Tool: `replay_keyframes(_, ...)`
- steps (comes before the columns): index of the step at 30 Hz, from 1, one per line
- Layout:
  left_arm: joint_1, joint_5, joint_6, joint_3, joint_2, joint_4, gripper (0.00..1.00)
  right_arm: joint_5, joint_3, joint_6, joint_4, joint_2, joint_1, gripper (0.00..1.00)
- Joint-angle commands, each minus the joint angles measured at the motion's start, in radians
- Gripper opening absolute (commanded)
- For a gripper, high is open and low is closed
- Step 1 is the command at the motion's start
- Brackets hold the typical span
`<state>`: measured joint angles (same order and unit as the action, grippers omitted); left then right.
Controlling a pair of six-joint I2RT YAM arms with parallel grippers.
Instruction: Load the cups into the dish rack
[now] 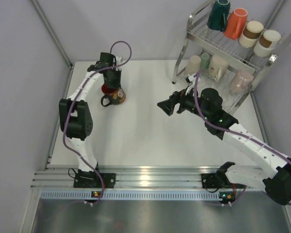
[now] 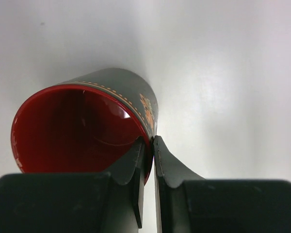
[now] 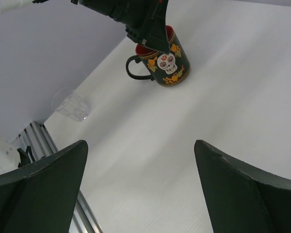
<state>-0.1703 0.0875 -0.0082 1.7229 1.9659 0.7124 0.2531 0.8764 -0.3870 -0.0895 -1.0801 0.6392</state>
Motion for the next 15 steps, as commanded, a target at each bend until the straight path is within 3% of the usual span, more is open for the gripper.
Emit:
replay_keyframes(1,-0.006,0.24,-0.134,0.012,-0.16,-0.076,0.0,0.043,-0.007,-0.027,-0.052,-0.004,-0.026,0.91)
replay_keyframes(10,0.008,0.371,-0.321,-0.152,-0.355,-0.301,0.0,0.167,-0.054,-0.134,-0.148,-0.076,-0.092,0.86)
replay_keyframes(14,0.038,0.55,-0.542,-0.372,-0.499,-0.633,0.0,0.193,-0.086,-0.226,-0.265,-0.121,-0.092,0.85)
replay_keyframes(15,0.048,0.579,-0.684,-0.476,-0.527,-0.727,0.0,0.207,-0.094,-0.271,-0.295,-0.133,-0.093,0.85)
